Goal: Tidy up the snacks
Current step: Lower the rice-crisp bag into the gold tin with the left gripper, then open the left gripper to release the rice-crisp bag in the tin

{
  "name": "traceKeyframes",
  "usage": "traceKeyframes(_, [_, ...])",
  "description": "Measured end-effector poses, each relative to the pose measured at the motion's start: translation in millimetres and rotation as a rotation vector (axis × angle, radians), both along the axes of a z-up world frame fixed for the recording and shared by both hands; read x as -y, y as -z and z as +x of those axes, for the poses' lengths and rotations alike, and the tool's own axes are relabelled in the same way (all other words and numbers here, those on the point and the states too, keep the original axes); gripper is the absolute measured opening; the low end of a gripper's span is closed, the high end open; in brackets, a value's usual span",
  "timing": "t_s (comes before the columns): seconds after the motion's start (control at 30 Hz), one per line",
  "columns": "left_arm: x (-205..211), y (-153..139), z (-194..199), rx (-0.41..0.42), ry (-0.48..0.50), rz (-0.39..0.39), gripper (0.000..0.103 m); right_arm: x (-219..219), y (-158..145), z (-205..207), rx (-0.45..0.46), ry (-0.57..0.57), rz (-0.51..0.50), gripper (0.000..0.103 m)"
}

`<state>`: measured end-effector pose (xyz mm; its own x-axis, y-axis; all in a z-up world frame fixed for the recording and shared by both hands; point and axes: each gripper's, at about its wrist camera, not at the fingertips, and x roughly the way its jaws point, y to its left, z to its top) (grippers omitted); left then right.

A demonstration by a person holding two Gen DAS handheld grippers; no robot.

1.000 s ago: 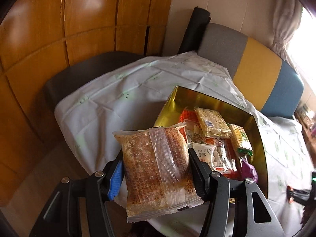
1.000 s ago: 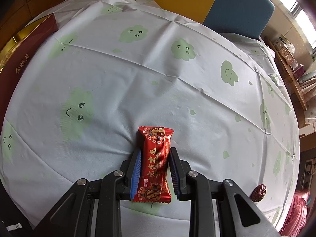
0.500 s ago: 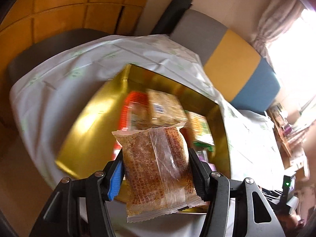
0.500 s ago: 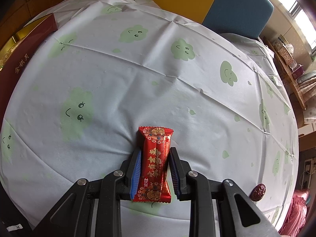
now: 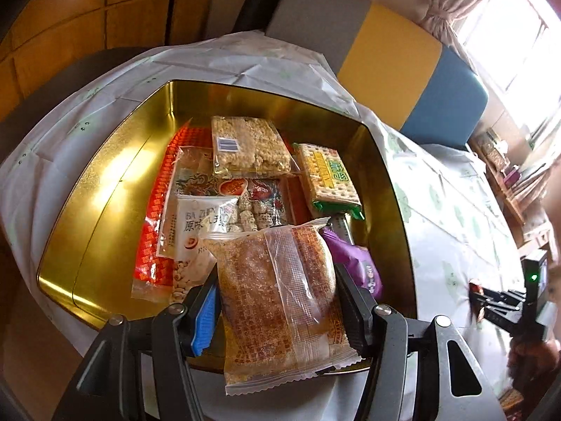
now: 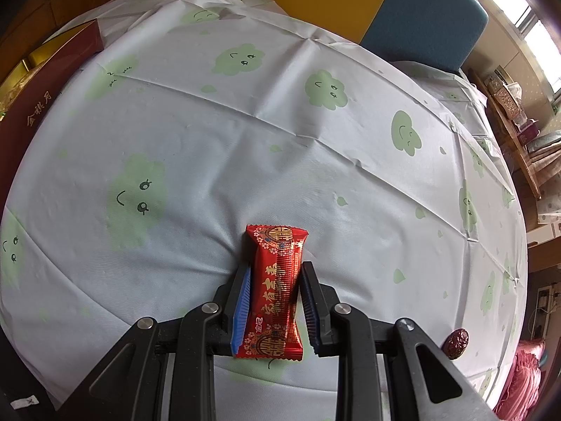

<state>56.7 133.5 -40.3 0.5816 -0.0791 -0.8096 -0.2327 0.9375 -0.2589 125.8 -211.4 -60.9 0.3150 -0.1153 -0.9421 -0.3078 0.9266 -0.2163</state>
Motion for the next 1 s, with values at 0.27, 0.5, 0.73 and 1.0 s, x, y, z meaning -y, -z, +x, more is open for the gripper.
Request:
traceKeyframes(0.27, [-13.2, 15.6, -2.4, -0.05, -0.035, 0.094, 0.06, -2.1, -0.2, -1.2, 0.004, -0.002, -0.008, 0.027])
traceKeyframes(0.5, [-16.0, 18.5, -10.5, -0.041, -0.065, 0.163, 0.059, -2.2, -0.1, -1.0, 0.004, -0.002, -0.009, 0.028])
traceKeyframes(0.73, [-17.5, 13.3, -16.8, -0.028, -0.07, 0.165, 0.059, -0.2, -2.0, -0.4, 0.006, 0.01, -0.013, 0.032])
traceKeyframes(1.0, [-9.0, -2.4, -27.6, 0.03, -0.068, 0.261, 0.045, 12.9, -5.6, 7.6, -0.026, 0.048, 0.037, 0.032])
